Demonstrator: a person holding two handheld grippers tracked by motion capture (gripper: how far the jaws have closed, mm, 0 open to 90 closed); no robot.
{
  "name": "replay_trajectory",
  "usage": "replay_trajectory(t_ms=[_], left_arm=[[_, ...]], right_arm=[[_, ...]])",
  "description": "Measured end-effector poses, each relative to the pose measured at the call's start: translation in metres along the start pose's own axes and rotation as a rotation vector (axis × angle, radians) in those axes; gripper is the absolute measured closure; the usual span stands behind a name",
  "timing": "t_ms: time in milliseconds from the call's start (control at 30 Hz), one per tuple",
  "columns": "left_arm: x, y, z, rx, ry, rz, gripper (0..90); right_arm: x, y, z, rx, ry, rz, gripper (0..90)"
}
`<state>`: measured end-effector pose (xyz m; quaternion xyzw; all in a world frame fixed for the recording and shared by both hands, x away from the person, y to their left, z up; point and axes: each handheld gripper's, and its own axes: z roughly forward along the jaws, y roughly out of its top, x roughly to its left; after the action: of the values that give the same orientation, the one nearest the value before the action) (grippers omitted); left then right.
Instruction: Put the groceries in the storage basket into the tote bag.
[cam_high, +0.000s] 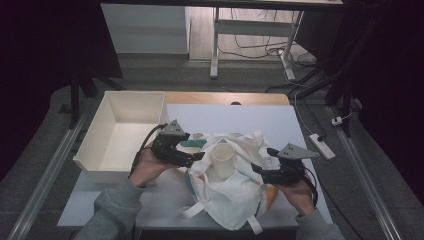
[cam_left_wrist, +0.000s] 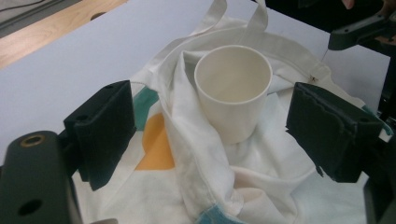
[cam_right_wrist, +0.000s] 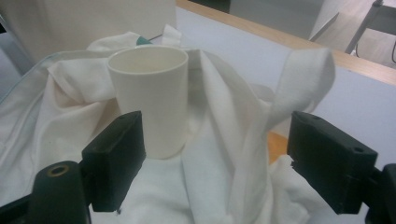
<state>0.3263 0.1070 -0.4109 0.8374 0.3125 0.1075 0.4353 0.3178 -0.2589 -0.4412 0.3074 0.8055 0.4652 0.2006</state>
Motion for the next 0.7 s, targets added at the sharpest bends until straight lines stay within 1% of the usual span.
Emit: replay_trajectory(t_ms=[67, 233, 333, 500, 567, 600, 633, 667, 700], left_arm=[[-0.002, -0.004, 0.001, 0.003, -0.002, -0.012, 15.9], [-0.01, -0.015, 0.008, 0.029, -0.003, -0.017, 16.6], [-0.013, -0.021, 0.01, 0.039, 0.004, -0.02, 16.7], [-0.018, -0.027, 0.01, 0.037, 0.011, -0.019, 16.9], [-0.021, -0.03, 0.01, 0.027, 0.031, -0.008, 17.8], [-0.023, -0.031, 0.011, 0.022, 0.04, -0.011, 17.8], [-0.025, -0.033, 0.012, 0.02, 0.03, -0.019, 17.7], [-0.027, -0.035, 0.015, 0.026, 0.024, -0.017, 17.6], [-0.028, -0.035, 0.016, 0.033, 0.029, -0.013, 17.3]], right_arm=[[-0.002, -0.003, -0.002, 0.005, -0.008, 0.001, 20.7], [-0.003, -0.009, -0.008, 0.019, -0.025, -0.009, 21.8], [-0.005, -0.011, -0.011, 0.024, -0.034, -0.009, 22.2], [-0.007, -0.015, -0.015, 0.034, -0.04, -0.009, 23.1], [-0.008, -0.016, -0.017, 0.038, -0.042, -0.006, 23.2], [-0.008, -0.017, -0.017, 0.041, -0.044, -0.005, 23.2], [-0.008, -0.018, -0.017, 0.042, -0.045, -0.005, 23.3], [-0.008, -0.019, -0.018, 0.046, -0.046, -0.004, 23.3], [-0.008, -0.02, -0.018, 0.048, -0.046, -0.004, 23.3]])
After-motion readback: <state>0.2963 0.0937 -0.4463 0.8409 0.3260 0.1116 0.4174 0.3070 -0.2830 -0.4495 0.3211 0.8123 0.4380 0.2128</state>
